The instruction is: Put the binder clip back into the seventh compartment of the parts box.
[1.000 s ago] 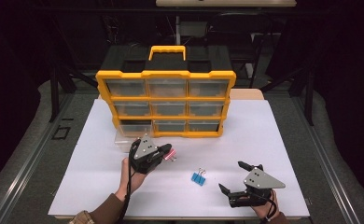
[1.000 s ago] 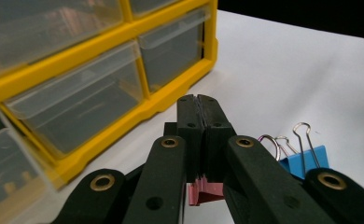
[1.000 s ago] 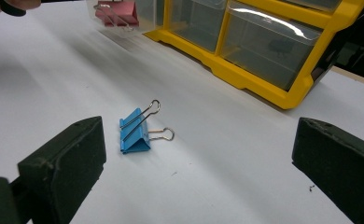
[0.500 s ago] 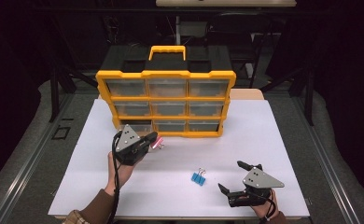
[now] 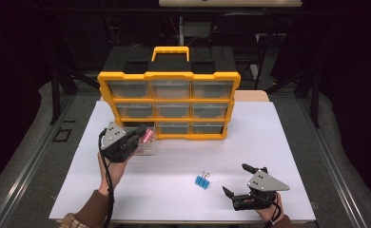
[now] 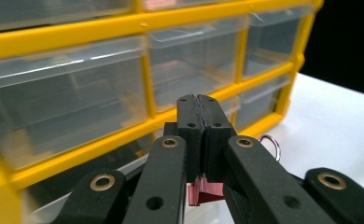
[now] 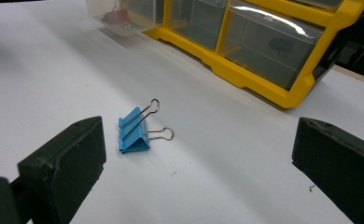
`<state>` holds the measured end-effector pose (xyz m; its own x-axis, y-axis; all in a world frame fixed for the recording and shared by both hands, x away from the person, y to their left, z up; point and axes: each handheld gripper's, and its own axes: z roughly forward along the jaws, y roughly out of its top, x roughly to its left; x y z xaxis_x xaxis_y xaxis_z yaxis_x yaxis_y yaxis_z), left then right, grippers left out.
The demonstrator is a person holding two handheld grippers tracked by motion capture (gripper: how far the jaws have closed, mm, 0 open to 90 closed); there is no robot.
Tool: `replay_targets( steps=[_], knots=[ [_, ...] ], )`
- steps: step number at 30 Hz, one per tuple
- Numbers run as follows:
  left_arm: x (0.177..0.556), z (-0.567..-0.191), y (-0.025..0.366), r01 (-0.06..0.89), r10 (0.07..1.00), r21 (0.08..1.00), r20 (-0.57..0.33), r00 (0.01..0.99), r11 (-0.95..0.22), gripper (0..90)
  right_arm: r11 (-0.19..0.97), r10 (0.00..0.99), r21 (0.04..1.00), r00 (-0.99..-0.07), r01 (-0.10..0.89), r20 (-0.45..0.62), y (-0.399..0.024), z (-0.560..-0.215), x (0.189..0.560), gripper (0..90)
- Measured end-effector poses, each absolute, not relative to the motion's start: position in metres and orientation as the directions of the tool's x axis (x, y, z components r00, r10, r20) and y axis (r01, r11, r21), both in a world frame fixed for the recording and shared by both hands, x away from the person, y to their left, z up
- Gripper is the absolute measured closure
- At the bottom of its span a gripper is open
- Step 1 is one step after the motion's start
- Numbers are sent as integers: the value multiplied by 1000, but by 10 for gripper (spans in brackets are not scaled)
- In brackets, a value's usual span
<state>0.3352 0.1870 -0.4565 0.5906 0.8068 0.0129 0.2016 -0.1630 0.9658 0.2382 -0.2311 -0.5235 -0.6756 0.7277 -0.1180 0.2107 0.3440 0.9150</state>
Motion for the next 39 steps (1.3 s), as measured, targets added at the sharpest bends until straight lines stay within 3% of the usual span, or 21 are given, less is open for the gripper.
replay_targets(
  steps=[19, 21, 29, 35, 39],
  knots=[
    [351, -471, 209, 246, 876, 964, -34, 482, -98, 872, 352, 725, 912, -678, 210, -124, -230, -524, 238, 22],
    [354, -473, 211, 257, 882, 962, -39, 469, -94, 804, 351, 725, 913, -677, 209, -124, -230, -524, 238, 22],
    [351, -470, 202, 255, 866, 958, -15, 499, -131, 371, 350, 725, 913, -677, 211, -122, -230, -524, 238, 22],
    [341, -468, 182, 240, 825, 955, 7, 565, -172, 194, 350, 725, 913, -678, 211, -121, -231, -524, 238, 22],
    [335, -469, 170, 241, 800, 956, -11, 600, -168, 147, 349, 725, 913, -678, 211, -120, -231, -524, 238, 22]
  ],
)
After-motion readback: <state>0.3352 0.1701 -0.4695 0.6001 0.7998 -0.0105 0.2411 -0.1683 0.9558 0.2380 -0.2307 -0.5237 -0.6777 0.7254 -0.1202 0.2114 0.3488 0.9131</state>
